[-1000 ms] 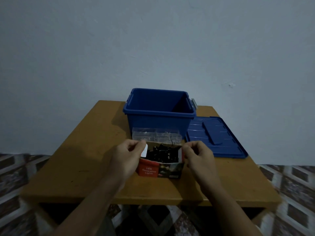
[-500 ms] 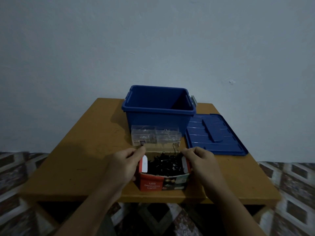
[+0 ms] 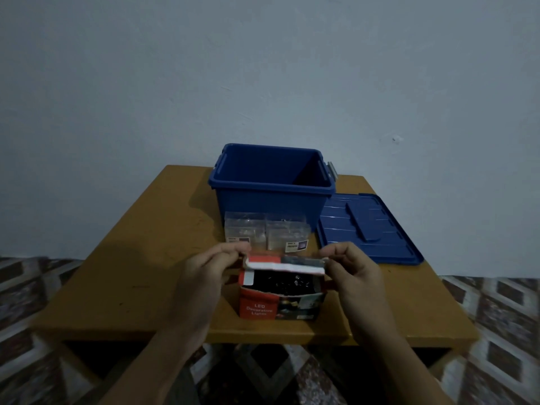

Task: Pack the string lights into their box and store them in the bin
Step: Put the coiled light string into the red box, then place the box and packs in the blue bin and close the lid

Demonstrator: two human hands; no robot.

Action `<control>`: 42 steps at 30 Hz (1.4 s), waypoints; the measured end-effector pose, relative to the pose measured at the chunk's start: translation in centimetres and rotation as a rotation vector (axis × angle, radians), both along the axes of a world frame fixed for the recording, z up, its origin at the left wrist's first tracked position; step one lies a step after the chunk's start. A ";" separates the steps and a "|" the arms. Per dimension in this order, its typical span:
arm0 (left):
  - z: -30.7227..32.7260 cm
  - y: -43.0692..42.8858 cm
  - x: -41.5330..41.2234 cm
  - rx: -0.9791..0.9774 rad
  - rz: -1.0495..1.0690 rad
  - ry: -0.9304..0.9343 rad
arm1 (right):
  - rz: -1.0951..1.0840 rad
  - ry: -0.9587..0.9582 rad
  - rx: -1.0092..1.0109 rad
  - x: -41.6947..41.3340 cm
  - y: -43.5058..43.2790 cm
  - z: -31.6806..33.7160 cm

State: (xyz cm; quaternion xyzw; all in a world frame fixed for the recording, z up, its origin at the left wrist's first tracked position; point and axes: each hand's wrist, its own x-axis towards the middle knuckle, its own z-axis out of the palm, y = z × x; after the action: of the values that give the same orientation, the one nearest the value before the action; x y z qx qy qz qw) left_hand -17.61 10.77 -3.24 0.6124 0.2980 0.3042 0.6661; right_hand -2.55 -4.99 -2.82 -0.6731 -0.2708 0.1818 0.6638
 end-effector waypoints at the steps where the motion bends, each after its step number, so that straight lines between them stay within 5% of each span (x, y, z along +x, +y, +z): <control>1: -0.2 -0.1 -0.5 0.005 -0.029 -0.016 | 0.010 0.024 0.017 0.1 -0.3 -0.3; 9: -1.1 -1.1 -2.0 0.104 -0.180 -0.050 | 0.232 0.136 0.088 -1.2 -1.7 -1.0; 16: -1.6 -0.7 -1.8 0.216 -0.146 -0.053 | 0.181 0.041 0.067 -1.1 -2.0 -0.9; 25: -2.0 -1.0 -1.8 0.090 -0.130 -0.106 | 0.123 0.027 0.016 -1.2 -1.2 -1.5; 33: -1.5 -1.9 0.1 0.209 0.020 0.037 | 0.027 0.079 0.008 -2.1 -0.3 -2.2; 42: -0.6 -2.1 -0.3 0.035 -0.003 0.006 | -0.061 0.104 0.026 -2.6 0.3 -1.9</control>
State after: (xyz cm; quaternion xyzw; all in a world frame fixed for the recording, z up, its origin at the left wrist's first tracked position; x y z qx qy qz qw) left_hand -17.93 8.70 -3.85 0.6253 0.2935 0.3066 0.6549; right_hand -5.18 -4.68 -4.71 -0.6622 -0.2175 0.1926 0.6908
